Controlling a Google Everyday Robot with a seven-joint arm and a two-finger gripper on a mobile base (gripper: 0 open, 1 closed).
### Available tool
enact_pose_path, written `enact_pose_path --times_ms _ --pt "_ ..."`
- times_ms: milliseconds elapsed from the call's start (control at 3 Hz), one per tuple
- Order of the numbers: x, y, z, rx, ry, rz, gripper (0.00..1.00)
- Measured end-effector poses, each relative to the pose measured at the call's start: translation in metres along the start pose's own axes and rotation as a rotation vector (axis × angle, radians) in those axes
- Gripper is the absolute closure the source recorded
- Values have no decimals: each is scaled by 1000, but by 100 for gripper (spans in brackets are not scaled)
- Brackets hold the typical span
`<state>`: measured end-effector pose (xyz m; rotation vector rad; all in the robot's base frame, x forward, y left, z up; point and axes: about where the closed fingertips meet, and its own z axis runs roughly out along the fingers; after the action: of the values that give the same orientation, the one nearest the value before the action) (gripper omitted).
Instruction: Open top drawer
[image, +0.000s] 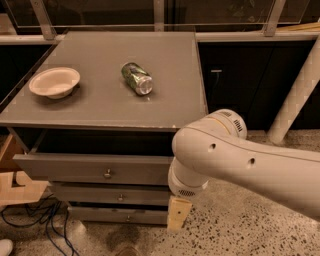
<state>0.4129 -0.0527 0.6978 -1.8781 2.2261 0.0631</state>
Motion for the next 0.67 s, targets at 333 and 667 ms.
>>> enact_pose_path --times_ms 333,667 --pt "-30 -19 51 -12 5 -69 0" --pt "-30 -19 51 -12 4 -69 0"
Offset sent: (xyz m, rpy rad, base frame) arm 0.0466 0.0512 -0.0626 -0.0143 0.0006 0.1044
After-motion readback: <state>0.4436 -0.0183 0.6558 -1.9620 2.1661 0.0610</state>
